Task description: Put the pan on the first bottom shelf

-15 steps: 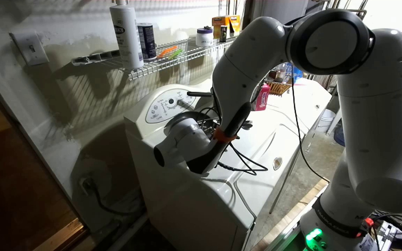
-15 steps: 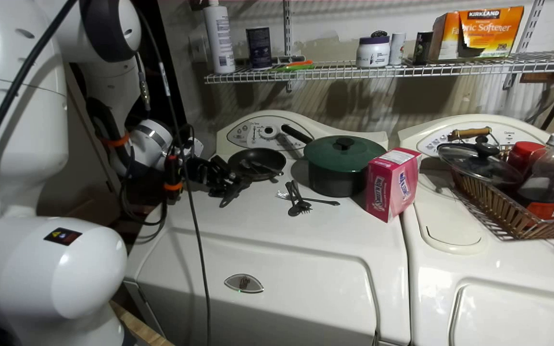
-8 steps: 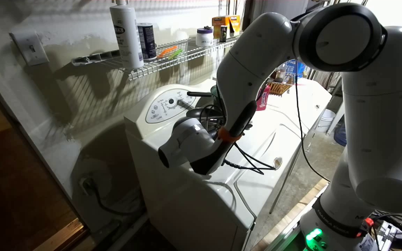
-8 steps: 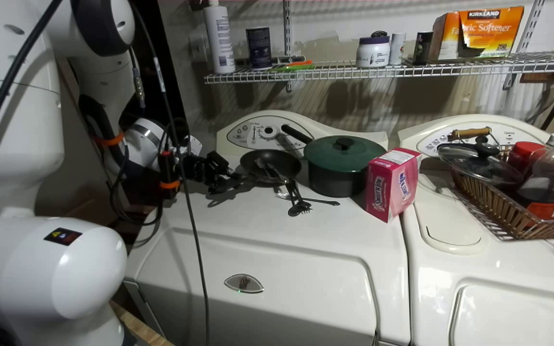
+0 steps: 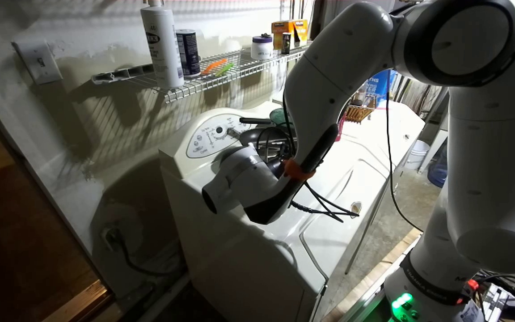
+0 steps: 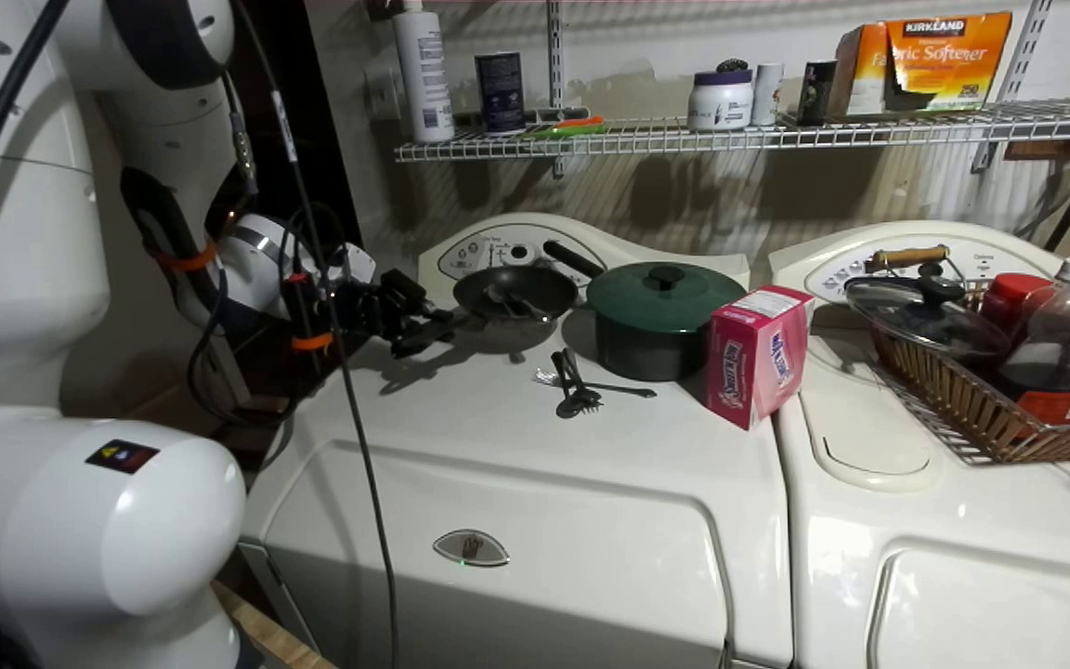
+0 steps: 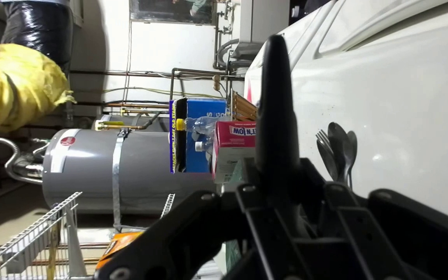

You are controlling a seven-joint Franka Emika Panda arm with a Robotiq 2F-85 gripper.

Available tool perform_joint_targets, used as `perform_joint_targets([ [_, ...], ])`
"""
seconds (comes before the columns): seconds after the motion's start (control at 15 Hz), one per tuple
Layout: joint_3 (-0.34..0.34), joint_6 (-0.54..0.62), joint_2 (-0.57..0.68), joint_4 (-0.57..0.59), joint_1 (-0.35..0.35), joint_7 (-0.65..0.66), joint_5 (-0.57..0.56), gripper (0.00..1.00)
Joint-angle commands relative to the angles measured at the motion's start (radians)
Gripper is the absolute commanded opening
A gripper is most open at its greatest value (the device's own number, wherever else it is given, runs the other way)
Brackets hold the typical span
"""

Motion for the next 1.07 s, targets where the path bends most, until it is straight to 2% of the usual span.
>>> perform_joint_targets([
  [0.0,0.016,-0.079,-0.054,-0.028,0.021,0.002,-0.006,0.07],
  [0.6,0.011,-0.078,-0.177,-0.136,-0.036,-0.032,0.004,0.07],
  [1.0,-0.007,-0.071,-0.288,-0.184,-0.080,-0.111,-0.027,0.07],
])
